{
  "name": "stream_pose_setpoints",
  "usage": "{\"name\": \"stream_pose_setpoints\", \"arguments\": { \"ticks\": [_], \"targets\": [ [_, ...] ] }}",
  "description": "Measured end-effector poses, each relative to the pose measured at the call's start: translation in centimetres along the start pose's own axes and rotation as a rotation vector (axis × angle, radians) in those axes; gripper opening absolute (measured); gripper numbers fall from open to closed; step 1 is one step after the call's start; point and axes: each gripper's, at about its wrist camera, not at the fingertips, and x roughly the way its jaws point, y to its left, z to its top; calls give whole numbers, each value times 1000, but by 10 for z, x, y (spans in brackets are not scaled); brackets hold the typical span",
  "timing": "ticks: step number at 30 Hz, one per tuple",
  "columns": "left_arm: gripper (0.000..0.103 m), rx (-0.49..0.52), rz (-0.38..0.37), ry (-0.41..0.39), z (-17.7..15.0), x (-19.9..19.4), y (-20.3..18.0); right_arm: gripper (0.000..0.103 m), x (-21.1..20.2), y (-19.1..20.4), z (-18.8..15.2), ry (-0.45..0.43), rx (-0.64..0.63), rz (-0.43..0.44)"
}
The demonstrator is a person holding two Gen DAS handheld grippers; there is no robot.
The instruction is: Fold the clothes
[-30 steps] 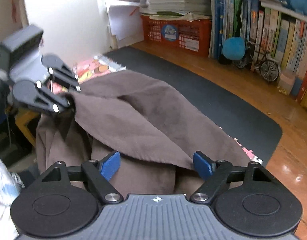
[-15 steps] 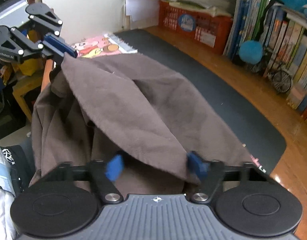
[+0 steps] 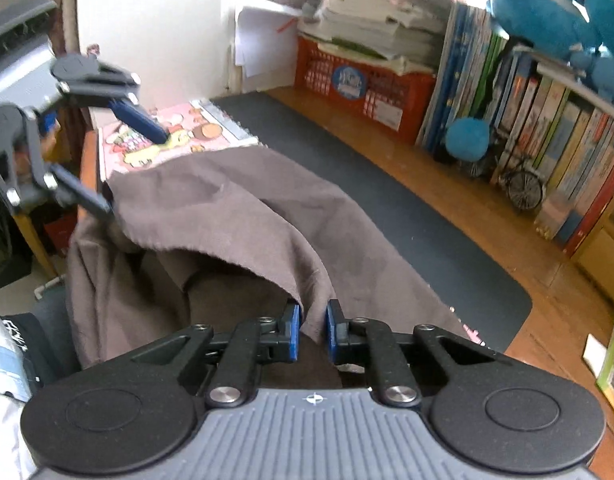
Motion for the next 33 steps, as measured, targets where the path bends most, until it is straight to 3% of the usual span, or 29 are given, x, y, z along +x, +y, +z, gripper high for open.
{"name": "stream_pose_setpoints", "arguments": {
  "ticks": [3,7,11,18,20,22,24,25,26,27,29,31,33],
  "targets": [
    [75,4,-1,68,-4,23,-10,15,-17,7,5,-26,-6,-8],
    [40,-6,12,165,-9,45,-12,15,-38,22,5,-37,-21,23],
    [20,-21,-13,183,-14,32,-2,15,-58,39,1,-39,-19,75],
    [15,-5,-83,226,-35,2,-8,15,-40,63,-38,62,81,216],
    [15,0,-69,234,-39,-3,-11,15,-32,67,-47,83,110,255],
    [16,-2,-50,205,-38,-11,-11,15,-31,71,-51,96,120,299],
    [26,-14,-46,154,-36,-20,-7,15,-42,67,-51,68,117,330],
    [49,-14,-38,137,-34,-22,-6,15,-49,64,-49,56,116,331],
    [66,-10,-26,123,-32,-21,-7,16,-55,61,-49,62,111,312],
    [71,-7,-14,110,-30,-20,-7,19,-57,61,-50,76,105,281],
    [74,-5,-12,104,-29,-14,-8,32,-62,59,-51,91,97,220],
    [76,-3,-19,118,-30,-3,-11,65,-68,61,-52,58,102,162],
    [76,0,-34,164,-34,13,-13,70,-79,61,-51,-4,97,130]
  ]
}}
